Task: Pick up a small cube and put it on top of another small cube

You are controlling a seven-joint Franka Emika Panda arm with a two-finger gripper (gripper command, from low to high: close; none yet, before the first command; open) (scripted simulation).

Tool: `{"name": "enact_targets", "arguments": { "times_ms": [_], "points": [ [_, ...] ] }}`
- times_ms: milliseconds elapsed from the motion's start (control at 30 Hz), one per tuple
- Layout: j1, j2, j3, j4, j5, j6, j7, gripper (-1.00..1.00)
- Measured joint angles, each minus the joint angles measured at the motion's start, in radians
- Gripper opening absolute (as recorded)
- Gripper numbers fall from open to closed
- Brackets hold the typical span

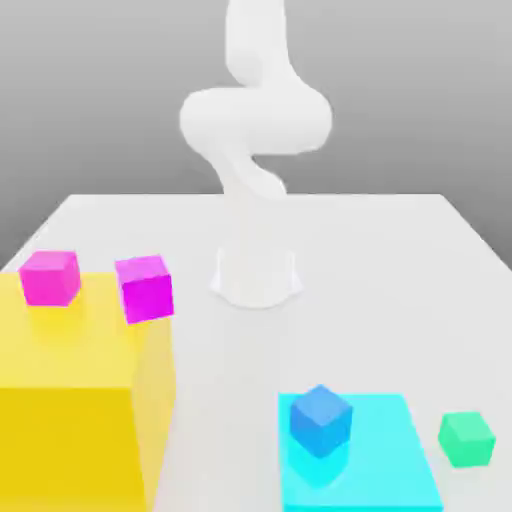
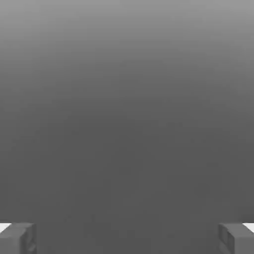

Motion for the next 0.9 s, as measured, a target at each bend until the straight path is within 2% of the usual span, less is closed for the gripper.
{"name": "enact_targets", "arguments": {
  "times_ms": [500, 733, 900],
  "points": [
    [-0.021, 0.548, 0.289, -0.063, -0.181, 0.189, 0.355, 0.00],
    [0.062, 0.803, 0.338, -0.092, -0.269, 0.275, 0.523, 0.00],
    [0.126, 0.971, 0.359, -0.116, -0.275, 0.345, 0.601, 0.00]
  ]
}}
